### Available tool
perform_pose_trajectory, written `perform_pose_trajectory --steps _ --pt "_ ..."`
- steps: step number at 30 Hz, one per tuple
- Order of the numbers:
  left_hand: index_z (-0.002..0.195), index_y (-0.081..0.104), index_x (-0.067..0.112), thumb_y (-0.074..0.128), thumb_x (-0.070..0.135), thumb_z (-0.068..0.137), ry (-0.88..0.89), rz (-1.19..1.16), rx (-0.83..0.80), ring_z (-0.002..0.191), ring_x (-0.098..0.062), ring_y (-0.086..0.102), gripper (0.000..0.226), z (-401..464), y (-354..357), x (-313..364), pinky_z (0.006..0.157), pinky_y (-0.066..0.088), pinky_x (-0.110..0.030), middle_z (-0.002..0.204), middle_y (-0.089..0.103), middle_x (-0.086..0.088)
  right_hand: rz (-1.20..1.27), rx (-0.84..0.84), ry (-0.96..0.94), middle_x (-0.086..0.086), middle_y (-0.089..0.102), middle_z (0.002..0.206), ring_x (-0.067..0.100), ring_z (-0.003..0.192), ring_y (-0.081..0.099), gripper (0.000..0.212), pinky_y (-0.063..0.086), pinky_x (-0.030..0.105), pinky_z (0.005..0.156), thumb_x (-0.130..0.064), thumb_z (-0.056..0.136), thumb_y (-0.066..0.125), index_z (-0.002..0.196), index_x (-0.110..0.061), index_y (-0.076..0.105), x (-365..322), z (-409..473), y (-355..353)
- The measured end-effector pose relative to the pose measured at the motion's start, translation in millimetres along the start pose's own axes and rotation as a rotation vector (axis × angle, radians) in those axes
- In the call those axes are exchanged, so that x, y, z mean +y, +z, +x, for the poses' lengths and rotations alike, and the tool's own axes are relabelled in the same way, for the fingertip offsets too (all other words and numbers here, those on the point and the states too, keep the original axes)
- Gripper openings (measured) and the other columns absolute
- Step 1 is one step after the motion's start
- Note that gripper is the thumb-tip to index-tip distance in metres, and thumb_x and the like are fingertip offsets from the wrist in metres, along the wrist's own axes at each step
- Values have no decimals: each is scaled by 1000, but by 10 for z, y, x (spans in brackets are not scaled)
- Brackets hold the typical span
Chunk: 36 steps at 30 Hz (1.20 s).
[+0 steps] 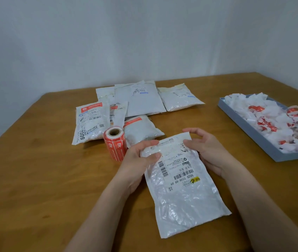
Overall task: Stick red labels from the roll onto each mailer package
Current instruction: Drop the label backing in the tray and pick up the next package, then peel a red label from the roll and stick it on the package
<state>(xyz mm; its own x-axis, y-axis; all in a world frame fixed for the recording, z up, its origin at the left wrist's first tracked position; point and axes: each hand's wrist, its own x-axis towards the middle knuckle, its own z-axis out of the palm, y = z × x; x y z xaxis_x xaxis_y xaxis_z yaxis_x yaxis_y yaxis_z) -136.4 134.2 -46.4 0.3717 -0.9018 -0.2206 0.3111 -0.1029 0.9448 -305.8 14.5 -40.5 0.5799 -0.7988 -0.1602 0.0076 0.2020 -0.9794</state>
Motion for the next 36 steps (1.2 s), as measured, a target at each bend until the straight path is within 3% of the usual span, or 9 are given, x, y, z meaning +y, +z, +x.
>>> perform_pose_trajectory --steps 6,10,12,16,19,23,27,30,36 --pt "103 74 18 63 3 89 64 71 87 100 -15 68 23 -6 53 -4 87 56 -35 111 69 6 -108 71 -49 7 76 93 21 89 72 29 58 38 79 -9 92 61 119 -21 59 12 -3 36" --pt "116 68 28 58 24 96 325 493 91 107 12 54 23 -23 40 -78 88 42 -6 117 62 22 -370 174 -145 -5 75 81 7 81 70 32 53 22 73 -21 94 61 124 -31 57 63 -3 31" --pt "125 62 31 58 34 94 427 731 73 106 19 47 31 -26 15 -126 83 32 2 123 57 19 -470 222 -196 -10 70 68 -2 66 61 34 46 12 62 -24 93 62 126 -32 56 96 10 6" --pt "139 46 38 55 48 92 473 1029 117 114 -6 45 49 -21 -51 -180 91 33 -17 126 50 8 -665 312 -248 -12 61 78 -1 66 53 35 41 8 60 -20 91 65 125 -24 58 156 24 -9" --pt "144 38 37 52 49 94 475 1133 168 101 -6 48 53 -59 -61 -179 84 40 -19 123 46 5 -789 352 -293 -7 60 100 1 76 55 33 40 5 70 -14 89 66 121 -19 61 207 27 -25" --pt "142 40 29 47 45 97 498 1302 255 84 -4 47 48 -142 -26 -131 69 47 -20 118 39 6 -846 375 -312 -7 54 106 16 101 57 27 48 29 91 -14 89 65 114 -22 64 232 16 -38" --pt "121 62 16 55 24 96 767 1195 327 80 -4 46 27 -219 -33 -40 64 47 -19 111 52 3 -782 368 -316 -3 58 114 7 92 56 22 42 11 73 -15 90 63 111 -23 65 109 -27 -34" --pt "107 68 10 62 7 89 990 1091 401 83 -6 49 19 -216 -120 86 63 47 -20 101 57 -3 -759 345 -336 -7 61 111 6 90 57 24 40 10 70 -17 91 62 114 -25 63 -93 -45 37" --pt "104 68 4 54 14 88 1044 1016 492 93 -18 56 24 -48 -441 368 74 54 -35 102 56 -8 -658 215 -374 -12 63 103 0 83 57 23 45 10 64 -16 92 61 113 -24 64 -412 27 488"
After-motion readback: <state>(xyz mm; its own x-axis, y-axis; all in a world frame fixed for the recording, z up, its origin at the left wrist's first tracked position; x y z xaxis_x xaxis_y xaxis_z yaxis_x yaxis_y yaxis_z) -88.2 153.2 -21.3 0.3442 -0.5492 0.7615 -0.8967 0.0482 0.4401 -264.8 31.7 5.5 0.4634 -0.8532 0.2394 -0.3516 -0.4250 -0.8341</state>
